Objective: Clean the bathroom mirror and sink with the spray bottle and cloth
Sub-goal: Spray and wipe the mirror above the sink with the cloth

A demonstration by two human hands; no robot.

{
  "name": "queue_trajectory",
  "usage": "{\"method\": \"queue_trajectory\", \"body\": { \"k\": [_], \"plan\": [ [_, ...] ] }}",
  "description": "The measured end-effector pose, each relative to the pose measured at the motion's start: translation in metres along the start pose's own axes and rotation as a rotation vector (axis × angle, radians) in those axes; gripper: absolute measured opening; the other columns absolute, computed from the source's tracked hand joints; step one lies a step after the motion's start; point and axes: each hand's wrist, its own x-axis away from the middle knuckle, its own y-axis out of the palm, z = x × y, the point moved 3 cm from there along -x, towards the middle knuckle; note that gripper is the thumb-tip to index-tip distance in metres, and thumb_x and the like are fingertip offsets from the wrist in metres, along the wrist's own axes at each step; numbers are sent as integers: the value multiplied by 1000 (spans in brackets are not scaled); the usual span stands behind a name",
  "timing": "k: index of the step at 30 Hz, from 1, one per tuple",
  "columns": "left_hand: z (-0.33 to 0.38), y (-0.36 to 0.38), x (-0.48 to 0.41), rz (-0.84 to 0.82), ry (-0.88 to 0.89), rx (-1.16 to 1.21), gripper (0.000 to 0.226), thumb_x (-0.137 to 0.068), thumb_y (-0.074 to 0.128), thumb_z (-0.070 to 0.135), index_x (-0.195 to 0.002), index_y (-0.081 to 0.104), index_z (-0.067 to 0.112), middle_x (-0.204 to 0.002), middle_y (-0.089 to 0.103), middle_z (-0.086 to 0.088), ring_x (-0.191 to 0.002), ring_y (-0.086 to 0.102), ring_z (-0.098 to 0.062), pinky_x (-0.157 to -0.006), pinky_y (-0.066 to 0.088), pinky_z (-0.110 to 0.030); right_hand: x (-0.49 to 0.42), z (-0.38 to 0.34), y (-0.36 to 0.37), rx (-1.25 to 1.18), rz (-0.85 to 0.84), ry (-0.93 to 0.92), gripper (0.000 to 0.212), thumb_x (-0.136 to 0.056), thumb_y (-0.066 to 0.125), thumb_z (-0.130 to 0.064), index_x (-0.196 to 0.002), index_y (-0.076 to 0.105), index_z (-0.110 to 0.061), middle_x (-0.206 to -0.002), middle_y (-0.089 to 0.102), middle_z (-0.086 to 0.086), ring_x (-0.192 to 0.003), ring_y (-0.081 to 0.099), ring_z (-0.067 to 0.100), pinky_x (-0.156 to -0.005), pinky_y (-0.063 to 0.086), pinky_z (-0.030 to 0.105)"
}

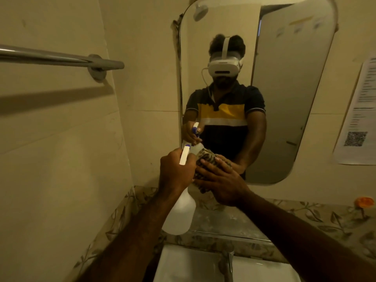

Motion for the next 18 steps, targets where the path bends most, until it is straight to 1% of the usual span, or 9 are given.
{"method": "queue_trajectory", "body": {
  "k": [2,4,5,8,10,12,14,16,18],
  "plan": [
    [3,-3,0,20,4,-8,23,-95,57,29,-90,68,9,-67,65,0,-54,66,-16,-55,62,-35,-2,8,-4,8,-43,-50,64,-96,44,-44,-157,25,-45,-170,12,-8,-158,-2,22,-126,-3,54],
    [8,-7,-3,39,19,-1,22,-95,57,29,-89,67,11,-67,66,-1,-54,66,-17,-55,62,-38,-6,19,-11,11,-45,-79,64,-96,47,-43,-157,26,-43,-170,14,-7,-158,0,22,-126,2,54],
    [12,-9,-4,47,27,1,21,-95,57,29,-88,67,12,-67,66,-2,-53,66,-18,-55,62,-39,-9,23,-15,18,-39,-80,64,-96,48,-42,-157,26,-43,-170,14,-7,-158,0,23,-127,3,54],
    [25,-18,-10,74,56,11,20,-95,56,29,-86,66,13,-65,66,-3,-51,66,-19,-54,61,-40,-27,37,-32,54,-36,-57,66,-96,46,-47,-158,23,-43,-171,10,-6,-158,-2,24,-126,-1,54],
    [34,-26,-15,89,79,17,20,-95,57,29,-87,66,13,-66,66,-2,-51,67,-19,-54,62,-39,-46,50,-50,82,-18,-43,67,-96,43,-49,-159,20,-42,-171,9,-4,-158,0,26,-126,4,57],
    [44,-35,-20,107,109,2,21,-95,56,30,-88,65,13,-66,65,-1,-52,67,-19,-55,62,-38,-66,68,-72,91,28,-37,67,-97,41,-44,-159,18,-41,-171,9,-1,-158,2,29,-124,13,60],
    [54,-44,-27,131,151,-16,22,-94,57,30,-83,65,13,-64,64,-2,-50,66,-20,-53,61,-40,-87,89,-99,128,91,-11,67,-98,41,-41,-160,16,-39,-171,9,1,-158,1,30,-123,13,61],
    [67,-54,-35,160,184,-30,22,-93,57,31,-79,63,15,-63,65,-3,-50,66,-21,-52,60,-42,-108,110,-130,176,154,80,63,-101,39,-45,-160,19,-39,-171,8,0,-158,0,30,-125,9,59],
    [81,-61,-45,185,206,-45,23,-92,56,32,-77,63,16,-63,65,-4,-51,67,-22,-52,60,-43,-127,132,-163,177,225,160,64,-100,37,-56,-160,23,-37,-171,12,2,-158,4,32,-125,10,60]
  ]
}}
